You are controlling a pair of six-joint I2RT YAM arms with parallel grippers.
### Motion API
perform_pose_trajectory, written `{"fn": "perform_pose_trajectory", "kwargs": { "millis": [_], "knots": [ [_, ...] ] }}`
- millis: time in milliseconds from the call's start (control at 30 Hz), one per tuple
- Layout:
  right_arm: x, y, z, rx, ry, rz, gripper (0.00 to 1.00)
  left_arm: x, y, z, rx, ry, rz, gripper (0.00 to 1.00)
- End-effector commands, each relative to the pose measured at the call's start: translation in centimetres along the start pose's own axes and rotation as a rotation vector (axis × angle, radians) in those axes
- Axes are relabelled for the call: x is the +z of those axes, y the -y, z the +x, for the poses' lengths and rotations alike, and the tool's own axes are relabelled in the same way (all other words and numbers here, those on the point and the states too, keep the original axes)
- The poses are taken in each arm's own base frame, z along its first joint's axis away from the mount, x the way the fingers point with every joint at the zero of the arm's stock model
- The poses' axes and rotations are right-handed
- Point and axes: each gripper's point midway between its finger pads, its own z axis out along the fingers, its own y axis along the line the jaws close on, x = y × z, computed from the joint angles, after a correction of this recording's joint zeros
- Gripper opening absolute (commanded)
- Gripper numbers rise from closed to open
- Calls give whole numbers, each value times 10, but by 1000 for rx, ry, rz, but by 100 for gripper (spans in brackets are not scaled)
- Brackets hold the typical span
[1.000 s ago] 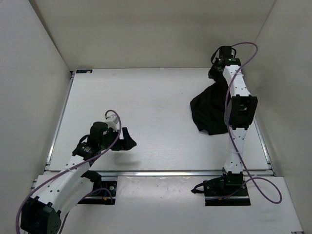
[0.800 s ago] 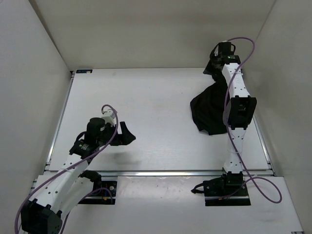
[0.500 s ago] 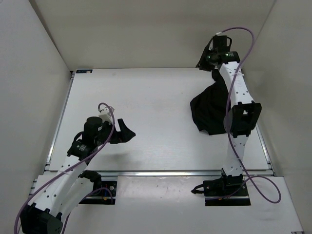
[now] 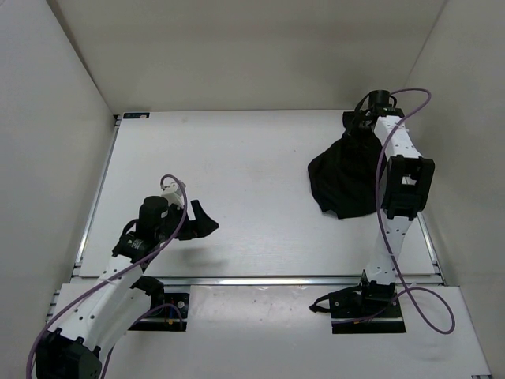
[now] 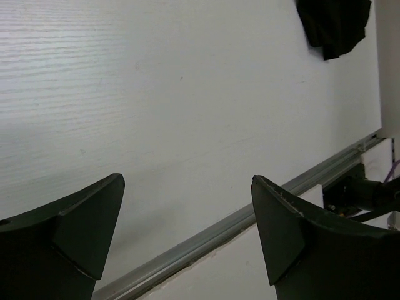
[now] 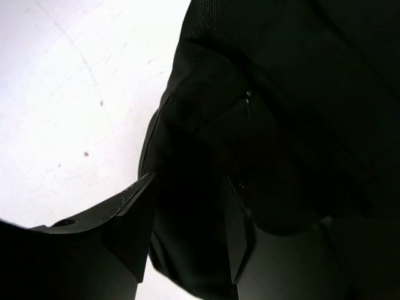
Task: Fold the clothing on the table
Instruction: Move the skirt to the center of the board
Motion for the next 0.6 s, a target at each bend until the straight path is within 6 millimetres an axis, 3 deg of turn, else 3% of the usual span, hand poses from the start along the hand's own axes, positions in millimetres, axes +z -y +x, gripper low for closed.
{"fn": "perform_pose_trajectory", "kwargs": {
  "millis": [0,67,333,400,467,533,567],
  "knots": [
    [19,-16,-15,7,29,-42,43,-1,-12,-3,47,10,-66,93],
    [27,-22,-21,7,35,-41,44,-1,-14,-2,47,8,-77,94],
    [57,-19,-17,15,5,-9,42,4,-18,4,44,0,-73,94],
    [62,-21,-14,15,-5,-29,31,4,-17,5,55,-2,-72,94],
    [66,-26,-13,3,-14,-71,1,4,-19,7,57,-7,-74,95],
    [64,-37,-12,-21,-31,-139,0,5,-21,8,59,-8,-82,94],
    [54,-64,-14,-75,-20,-233,0,5,-19,7,70,-3,-74,94]
  ]
}}
